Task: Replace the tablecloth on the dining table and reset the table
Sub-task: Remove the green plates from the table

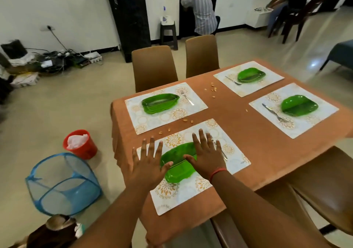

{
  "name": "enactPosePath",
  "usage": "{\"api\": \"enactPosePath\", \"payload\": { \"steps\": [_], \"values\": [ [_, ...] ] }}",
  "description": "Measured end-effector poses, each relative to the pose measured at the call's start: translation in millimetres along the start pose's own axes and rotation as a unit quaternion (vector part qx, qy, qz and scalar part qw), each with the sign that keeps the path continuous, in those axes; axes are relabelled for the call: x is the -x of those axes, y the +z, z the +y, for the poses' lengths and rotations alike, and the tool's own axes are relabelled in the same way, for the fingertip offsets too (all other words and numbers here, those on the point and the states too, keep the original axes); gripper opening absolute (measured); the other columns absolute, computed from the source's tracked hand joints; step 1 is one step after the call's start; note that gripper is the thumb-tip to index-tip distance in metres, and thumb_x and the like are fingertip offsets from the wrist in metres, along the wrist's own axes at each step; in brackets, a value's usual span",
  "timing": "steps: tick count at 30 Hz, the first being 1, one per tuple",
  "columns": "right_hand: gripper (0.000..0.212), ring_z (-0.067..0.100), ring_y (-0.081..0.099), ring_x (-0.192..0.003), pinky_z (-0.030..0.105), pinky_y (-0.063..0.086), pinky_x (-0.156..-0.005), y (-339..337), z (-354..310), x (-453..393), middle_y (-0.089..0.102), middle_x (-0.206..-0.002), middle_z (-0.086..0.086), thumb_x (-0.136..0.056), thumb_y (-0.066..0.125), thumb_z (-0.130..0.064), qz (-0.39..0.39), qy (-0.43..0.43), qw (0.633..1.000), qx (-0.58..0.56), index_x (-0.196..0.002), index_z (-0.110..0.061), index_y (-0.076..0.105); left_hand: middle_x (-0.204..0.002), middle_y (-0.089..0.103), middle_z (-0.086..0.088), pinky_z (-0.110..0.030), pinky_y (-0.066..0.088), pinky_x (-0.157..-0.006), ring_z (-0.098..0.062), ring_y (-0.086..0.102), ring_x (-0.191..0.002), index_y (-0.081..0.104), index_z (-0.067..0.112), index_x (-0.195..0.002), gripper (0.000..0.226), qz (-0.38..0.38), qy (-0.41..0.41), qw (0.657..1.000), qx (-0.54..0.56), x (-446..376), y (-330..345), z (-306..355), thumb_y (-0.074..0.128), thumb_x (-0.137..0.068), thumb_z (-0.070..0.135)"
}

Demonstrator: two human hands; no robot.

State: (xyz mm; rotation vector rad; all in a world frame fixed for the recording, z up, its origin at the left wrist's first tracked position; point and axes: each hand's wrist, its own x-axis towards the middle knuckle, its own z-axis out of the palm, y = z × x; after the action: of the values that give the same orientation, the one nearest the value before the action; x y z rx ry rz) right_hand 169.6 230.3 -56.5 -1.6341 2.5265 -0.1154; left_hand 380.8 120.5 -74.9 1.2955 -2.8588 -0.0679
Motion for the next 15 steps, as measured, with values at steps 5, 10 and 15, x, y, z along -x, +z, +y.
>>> {"api": "enactPosePath", "payload": {
  "steps": [5,10,15],
  "values": [
    [0.091,0.027,-0.011,-0.153,0.058,0.003,-0.122,4,11,-17,-0.022,-0.164,-0.002,-0.083,0.0,-0.083,-0.007,0.046,0.999,0.013,-0.157,-0.031,-0.009,-0.163,-0.025,-0.005,-0.063,-0.006,-0.118,-0.032,-0.018,-0.151,-0.01,0.031,-0.157,0.084,-0.031,0.032,0.999,0.009,-40,7,-5,-0.004,-0.088,0.079],
    [0.088,0.026,-0.011,-0.153,0.056,0.003,-0.122,4,12,-30,-0.02,-0.164,-0.004,-0.086,0.007,-0.08,-0.021,0.1,0.995,0.004,-0.157,-0.031,-0.011,-0.166,-0.01,-0.009,-0.065,-0.003,-0.117,-0.034,-0.009,-0.152,0.004,0.028,-0.159,0.084,-0.055,0.071,0.996,0.014,-69,18,-9,0.001,-0.091,0.077],
    [0.082,0.028,-0.007,-0.153,0.055,0.005,-0.121,21,11,-29,-0.016,-0.165,0.0,-0.096,0.026,-0.068,-0.065,0.149,0.987,0.003,-0.157,-0.028,-0.01,-0.166,0.006,-0.01,-0.065,0.005,-0.116,-0.036,0.006,-0.152,0.015,0.025,-0.158,0.084,-0.089,0.104,0.99,0.018,-80,37,-13,0.002,-0.091,0.074]
  ]
}}
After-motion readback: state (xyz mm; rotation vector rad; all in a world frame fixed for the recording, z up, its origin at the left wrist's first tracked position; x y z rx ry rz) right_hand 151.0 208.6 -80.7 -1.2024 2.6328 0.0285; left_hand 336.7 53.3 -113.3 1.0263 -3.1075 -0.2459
